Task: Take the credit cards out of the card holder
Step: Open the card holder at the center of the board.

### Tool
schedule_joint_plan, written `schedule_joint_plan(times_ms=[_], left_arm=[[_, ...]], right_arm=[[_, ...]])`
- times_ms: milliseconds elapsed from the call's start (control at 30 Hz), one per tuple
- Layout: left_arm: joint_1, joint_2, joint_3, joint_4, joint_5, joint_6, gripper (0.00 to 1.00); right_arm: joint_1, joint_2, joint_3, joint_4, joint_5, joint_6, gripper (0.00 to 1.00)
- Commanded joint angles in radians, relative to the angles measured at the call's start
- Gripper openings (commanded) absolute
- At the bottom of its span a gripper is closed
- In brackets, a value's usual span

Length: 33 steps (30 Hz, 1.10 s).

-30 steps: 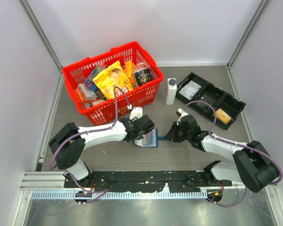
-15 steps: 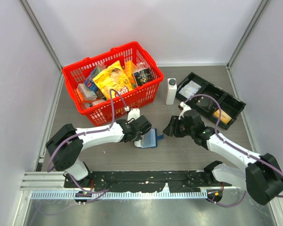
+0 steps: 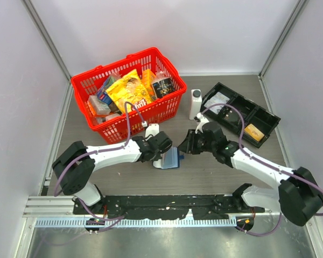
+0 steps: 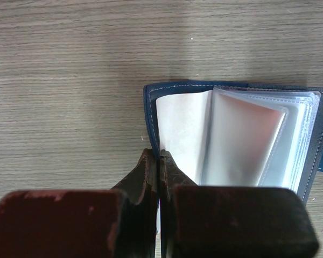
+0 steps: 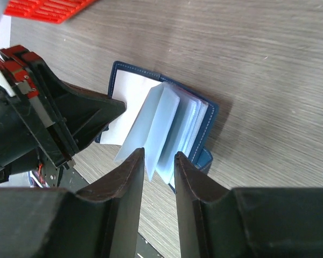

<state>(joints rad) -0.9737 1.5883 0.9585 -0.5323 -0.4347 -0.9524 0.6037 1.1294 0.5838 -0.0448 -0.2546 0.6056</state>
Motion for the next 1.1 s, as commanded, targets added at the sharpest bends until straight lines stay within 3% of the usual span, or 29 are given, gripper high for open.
schedule_joint_plan(times_ms=[0, 333, 833, 1067], left_arm=[[0.003, -0.019, -0.012, 0.020, 0.010, 0.014, 0.00], [0.001, -0.022, -0.012, 0.034, 0.022, 0.014, 0.00], [0.001, -0.033, -0.021, 0.052, 0.036, 0.000, 0.00], [0.001, -0.030, -0.017, 0.057, 0.044, 0.000, 0.00]], right_arm=[[0.037, 0.069, 0.014, 0.121, -0.031, 0.033, 0.32], [0.061, 0.202, 0.001, 0.187, -0.035, 0.054, 0.32], [0.084, 0.217, 0.002, 0.125, 0.074, 0.060, 0.32], [0.100, 0.239, 0.013, 0.148, 0.035, 0.065, 0.31]])
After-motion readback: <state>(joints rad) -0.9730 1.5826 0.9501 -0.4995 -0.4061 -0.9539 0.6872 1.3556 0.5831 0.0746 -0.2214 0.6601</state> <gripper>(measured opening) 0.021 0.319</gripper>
